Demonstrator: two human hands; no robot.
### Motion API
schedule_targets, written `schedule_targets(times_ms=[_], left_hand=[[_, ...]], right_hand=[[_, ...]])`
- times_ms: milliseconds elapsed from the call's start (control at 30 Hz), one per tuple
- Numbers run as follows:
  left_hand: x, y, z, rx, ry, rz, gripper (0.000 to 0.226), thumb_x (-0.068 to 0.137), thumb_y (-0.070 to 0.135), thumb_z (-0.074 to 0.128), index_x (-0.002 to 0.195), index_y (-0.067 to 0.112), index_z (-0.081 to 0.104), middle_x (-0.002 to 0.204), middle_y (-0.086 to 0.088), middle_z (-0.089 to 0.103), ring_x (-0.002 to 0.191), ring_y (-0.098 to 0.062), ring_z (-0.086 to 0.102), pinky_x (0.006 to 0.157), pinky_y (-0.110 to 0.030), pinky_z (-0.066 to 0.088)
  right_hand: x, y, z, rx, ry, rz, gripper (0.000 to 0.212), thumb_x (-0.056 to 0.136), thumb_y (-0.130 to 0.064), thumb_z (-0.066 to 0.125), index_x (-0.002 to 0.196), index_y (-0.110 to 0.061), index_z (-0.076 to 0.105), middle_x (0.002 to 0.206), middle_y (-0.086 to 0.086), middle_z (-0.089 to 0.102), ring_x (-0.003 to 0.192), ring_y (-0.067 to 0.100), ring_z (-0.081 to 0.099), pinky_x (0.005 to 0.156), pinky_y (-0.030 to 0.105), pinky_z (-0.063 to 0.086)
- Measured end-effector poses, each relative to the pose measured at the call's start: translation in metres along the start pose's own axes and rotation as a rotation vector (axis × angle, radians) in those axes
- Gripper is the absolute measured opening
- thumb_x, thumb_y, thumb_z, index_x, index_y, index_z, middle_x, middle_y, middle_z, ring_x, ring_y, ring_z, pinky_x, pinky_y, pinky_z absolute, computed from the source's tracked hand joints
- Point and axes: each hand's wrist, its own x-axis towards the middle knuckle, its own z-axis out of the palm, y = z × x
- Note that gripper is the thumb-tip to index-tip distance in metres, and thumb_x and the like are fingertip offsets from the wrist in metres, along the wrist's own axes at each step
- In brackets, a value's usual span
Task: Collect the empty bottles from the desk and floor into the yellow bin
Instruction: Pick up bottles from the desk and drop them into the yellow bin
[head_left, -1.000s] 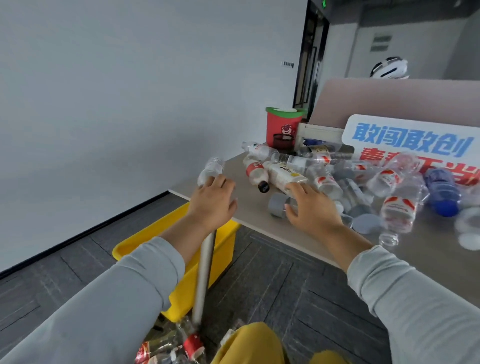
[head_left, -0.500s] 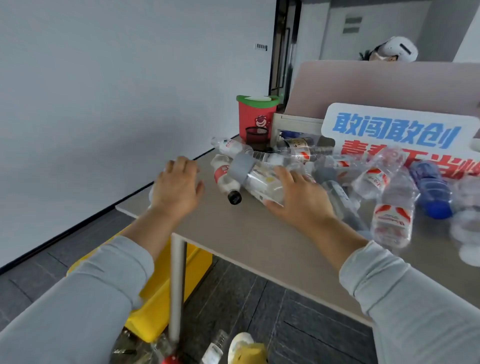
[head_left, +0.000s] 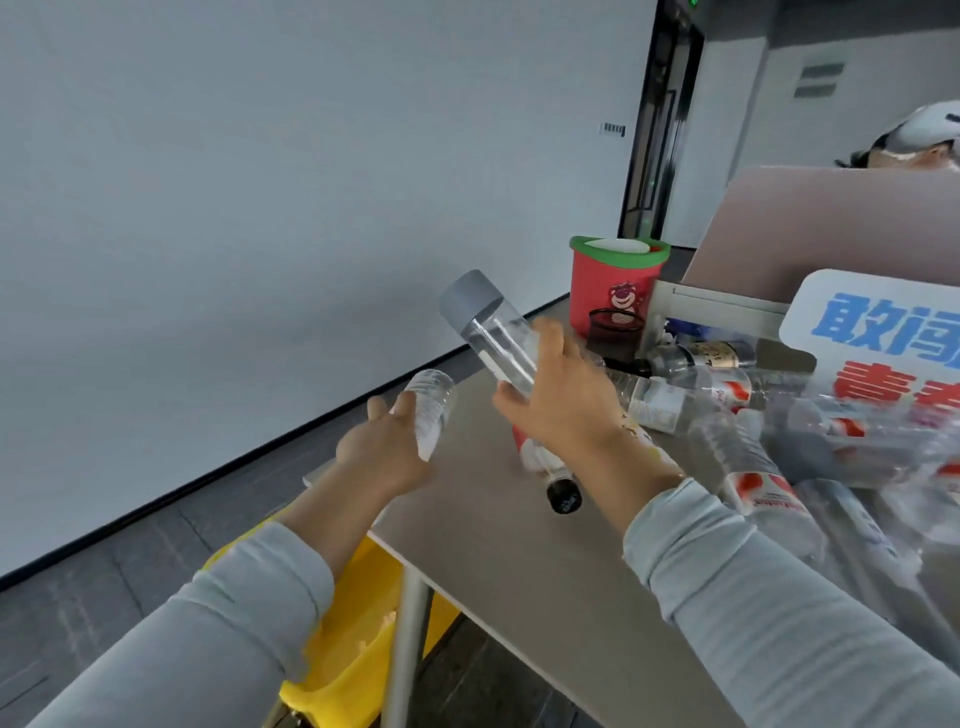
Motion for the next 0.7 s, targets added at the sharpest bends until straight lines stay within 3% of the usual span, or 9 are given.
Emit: schedule_targets(times_ms=[200, 433, 700], left_hand=[[0.004, -0.063, -0.037, -0.069, 0.237, -0.033, 0.077, 0.078, 0.038, 0.066, 0.14, 0.028, 0.022, 0.124, -0.01, 0.031, 0.097, -0.033, 0.056, 0.069, -0.037, 0.049], [0.005, -0.147, -0.026, -0.057, 0.282, -0.194, 0.078, 0.082, 0.037, 0.065, 0.143, 0.027, 0.017, 0.126, -0.012, 0.031, 0.109, -0.033, 0.049, 0.077, -0.037, 0.049], [0.025, -0.188, 0.004, -0.144, 0.323, -0.196, 0.075, 0.084, 0.038, 0.064, 0.143, 0.019, 0.023, 0.133, -0.01, 0.035, 0.111, -0.028, 0.053, 0.077, -0.031, 0.052]], right_hand=[[0.028, -0.055, 0.045, 0.099, -0.032, -0.048, 0.069, 0.082, -0.034, 0.058, 0.137, -0.01, 0.024, 0.127, 0.012, 0.048, 0.11, 0.031, 0.051, 0.075, 0.034, 0.041], [0.052, -0.11, 0.125, 0.108, -0.098, -0.174, 0.065, 0.091, -0.043, 0.052, 0.143, -0.018, 0.024, 0.132, 0.009, 0.048, 0.113, 0.028, 0.051, 0.086, 0.037, 0.046], [0.075, -0.125, 0.193, 0.035, -0.223, -0.173, 0.066, 0.092, -0.046, 0.051, 0.145, -0.019, 0.024, 0.144, 0.009, 0.041, 0.124, 0.029, 0.047, 0.093, 0.041, 0.043]])
